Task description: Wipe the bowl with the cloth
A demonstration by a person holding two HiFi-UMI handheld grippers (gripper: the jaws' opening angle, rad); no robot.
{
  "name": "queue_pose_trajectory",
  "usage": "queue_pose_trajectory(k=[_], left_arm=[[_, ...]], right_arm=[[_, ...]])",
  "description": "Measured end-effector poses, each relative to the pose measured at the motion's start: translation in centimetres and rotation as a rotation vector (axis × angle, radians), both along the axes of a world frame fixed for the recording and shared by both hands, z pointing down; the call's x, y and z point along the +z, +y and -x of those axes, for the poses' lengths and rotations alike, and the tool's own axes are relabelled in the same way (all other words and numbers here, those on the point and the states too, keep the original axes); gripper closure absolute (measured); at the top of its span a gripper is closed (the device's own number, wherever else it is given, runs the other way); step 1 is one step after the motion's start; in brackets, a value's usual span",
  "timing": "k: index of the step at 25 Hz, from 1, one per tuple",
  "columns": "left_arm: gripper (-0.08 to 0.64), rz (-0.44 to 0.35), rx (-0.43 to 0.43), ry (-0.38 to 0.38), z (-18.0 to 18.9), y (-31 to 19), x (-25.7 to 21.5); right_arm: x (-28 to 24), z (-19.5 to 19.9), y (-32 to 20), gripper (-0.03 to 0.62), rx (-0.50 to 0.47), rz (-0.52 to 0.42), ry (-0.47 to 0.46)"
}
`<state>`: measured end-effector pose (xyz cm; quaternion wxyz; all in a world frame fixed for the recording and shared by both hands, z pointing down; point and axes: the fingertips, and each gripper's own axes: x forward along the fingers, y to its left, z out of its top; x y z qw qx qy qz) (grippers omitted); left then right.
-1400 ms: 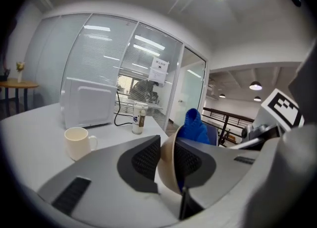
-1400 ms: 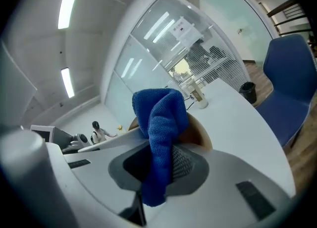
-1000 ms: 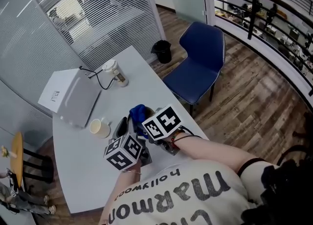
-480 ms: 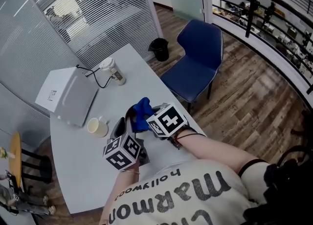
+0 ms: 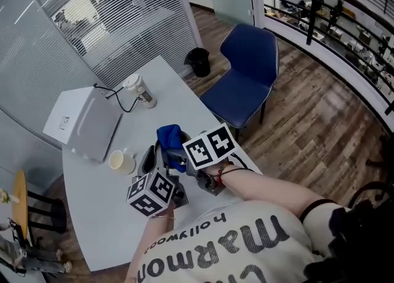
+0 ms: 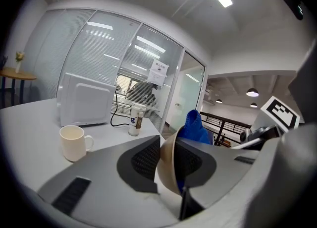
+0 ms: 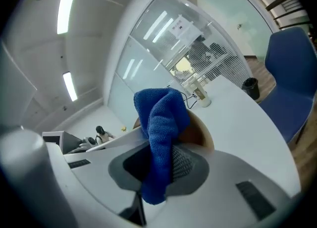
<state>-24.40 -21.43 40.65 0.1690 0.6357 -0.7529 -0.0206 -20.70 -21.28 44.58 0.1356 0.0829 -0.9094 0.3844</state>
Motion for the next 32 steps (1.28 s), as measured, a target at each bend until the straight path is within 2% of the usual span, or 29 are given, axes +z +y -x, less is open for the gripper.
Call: queue_pose_trajectory(k=[7, 11, 19, 26, 32], left_arm=[[0.488, -0.036, -0.001, 0.069, 0.1, 0.3, -0.1], [0.474, -0.069, 0.020, 0.108, 0.0, 0.2, -0.9], [0.472, -0.070, 0.010, 0.113, 0.3, 0.2, -1.0], [0.472, -0.065, -0.004, 0.133, 0.8, 0.4, -0.7], [0.472, -0.048, -0.019, 0.166, 1.1, 0.6, 0.1]], right_arm=[[0.1, 0.1, 0.0, 0.532, 0.010, -0.046, 0.044], [0.0, 0.5, 1.0, 0.532, -0.068, -0.016, 0.024], [0.0, 0.9, 1.7, 0.532, -0.104, -0.032, 0.027], [0.2, 1.0, 2.3, 0.532, -0.159, -0.082, 0.054], [1.0, 0.6, 3.0, 0.532, -0.228, -0.183, 0.118]])
